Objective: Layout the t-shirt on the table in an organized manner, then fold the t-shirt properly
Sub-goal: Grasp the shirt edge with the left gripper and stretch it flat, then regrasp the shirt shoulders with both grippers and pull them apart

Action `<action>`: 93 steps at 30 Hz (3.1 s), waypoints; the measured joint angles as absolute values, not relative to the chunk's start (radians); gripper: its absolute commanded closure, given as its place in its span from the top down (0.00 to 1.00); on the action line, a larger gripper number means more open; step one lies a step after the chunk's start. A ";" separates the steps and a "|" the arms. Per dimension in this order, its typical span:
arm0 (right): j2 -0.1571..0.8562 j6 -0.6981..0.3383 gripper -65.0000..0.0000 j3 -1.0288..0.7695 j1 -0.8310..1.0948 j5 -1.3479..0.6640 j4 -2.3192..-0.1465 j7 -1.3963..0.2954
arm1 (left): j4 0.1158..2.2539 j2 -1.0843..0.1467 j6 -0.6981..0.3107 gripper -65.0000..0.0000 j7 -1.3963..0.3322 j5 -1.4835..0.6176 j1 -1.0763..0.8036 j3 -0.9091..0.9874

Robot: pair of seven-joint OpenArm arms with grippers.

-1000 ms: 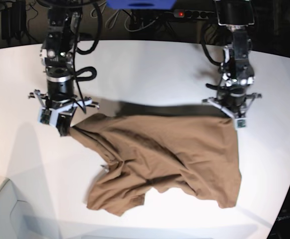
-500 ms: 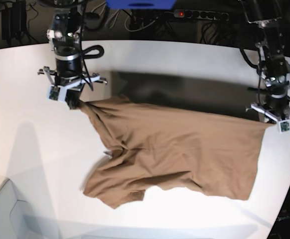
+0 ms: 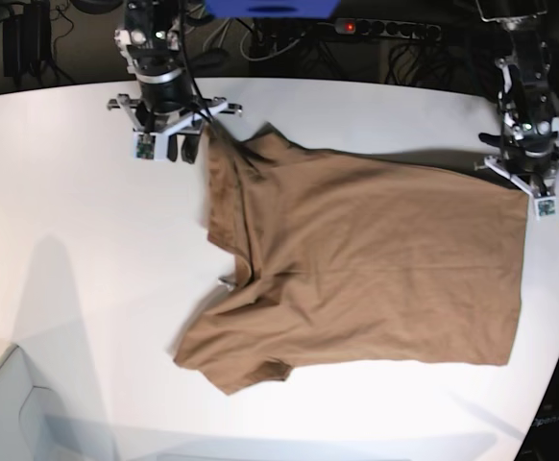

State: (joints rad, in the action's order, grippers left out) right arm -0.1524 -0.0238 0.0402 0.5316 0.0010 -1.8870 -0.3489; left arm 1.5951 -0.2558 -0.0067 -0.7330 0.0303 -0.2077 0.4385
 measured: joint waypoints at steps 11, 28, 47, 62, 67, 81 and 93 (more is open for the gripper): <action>-0.110 -0.147 0.51 -0.018 0.562 -0.187 -1.949 -0.353 | 1.841 -0.246 -0.004 0.55 -0.738 0.021 -0.273 0.540; 0.007 -0.155 0.51 0.154 0.139 -0.213 -1.809 -0.683 | 1.872 -0.149 -0.007 0.55 -0.737 0.022 -0.302 0.623; 0.038 -0.154 0.50 0.158 -0.072 -0.215 -1.475 -0.677 | 1.861 -0.138 -0.007 0.55 -0.737 0.026 -0.318 0.624; 0.024 -0.153 0.00 0.027 -0.017 -0.217 -1.467 -0.560 | 1.787 -0.138 -0.007 0.55 -0.735 0.024 -0.306 0.624; -0.070 -0.149 0.00 -0.267 0.007 -0.215 -1.499 -0.561 | 1.787 -0.138 -0.007 0.55 -0.733 0.022 -0.295 0.625; -0.132 -0.149 0.00 -0.416 0.059 -0.211 -1.659 -0.572 | 1.858 -0.119 -0.003 0.56 -0.733 0.027 -0.307 0.596; -0.158 -0.150 0.53 -0.414 0.210 -0.294 -1.869 -0.564 | 1.865 -0.061 -0.004 0.73 -0.734 -0.134 -0.369 0.593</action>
